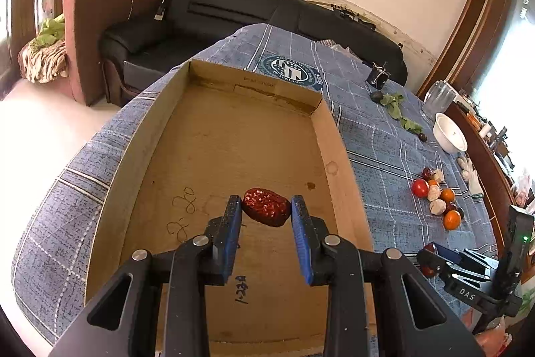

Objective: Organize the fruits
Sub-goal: 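Carry the jujube with the left gripper into the cardboard tray while the right gripper grasps a large dark jujube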

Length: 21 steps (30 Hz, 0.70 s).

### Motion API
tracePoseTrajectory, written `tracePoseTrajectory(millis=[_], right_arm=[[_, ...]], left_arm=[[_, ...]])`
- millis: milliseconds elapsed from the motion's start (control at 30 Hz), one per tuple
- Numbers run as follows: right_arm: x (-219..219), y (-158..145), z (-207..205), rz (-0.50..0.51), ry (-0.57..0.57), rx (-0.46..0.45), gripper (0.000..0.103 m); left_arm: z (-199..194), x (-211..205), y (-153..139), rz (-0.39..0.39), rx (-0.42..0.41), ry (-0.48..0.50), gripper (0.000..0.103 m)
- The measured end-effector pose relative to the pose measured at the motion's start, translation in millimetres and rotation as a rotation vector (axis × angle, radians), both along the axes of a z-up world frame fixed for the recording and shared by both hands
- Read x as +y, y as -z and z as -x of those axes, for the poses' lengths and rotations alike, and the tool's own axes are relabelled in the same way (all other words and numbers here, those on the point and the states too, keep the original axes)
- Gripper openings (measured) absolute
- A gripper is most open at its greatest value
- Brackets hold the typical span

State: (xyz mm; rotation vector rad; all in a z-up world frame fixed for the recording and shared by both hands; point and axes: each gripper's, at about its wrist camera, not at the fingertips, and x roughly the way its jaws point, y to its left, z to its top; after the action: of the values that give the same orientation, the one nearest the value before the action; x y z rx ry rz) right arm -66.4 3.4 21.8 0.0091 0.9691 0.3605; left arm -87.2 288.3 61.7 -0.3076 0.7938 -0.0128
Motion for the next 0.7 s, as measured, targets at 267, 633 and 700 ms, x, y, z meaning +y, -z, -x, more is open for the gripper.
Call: tracePoseTrajectory(millis=[267,633,700], right_arm=[[16,-23,16,0.010,-0.056,-0.072,0.032],[114,-80,-57,-0.144,-0.220,-0.091,0.032],[140,-74,-74,-0.131,-0.242,-0.070,0.032]], left_arm=[[-7,0,-5,0.015,0.010,0.035,0.029],[-88,36,-18,-0.044,0.081,0.008,0.029],[-108,47,-10,-0.015,0.114,-0.002,0.029]])
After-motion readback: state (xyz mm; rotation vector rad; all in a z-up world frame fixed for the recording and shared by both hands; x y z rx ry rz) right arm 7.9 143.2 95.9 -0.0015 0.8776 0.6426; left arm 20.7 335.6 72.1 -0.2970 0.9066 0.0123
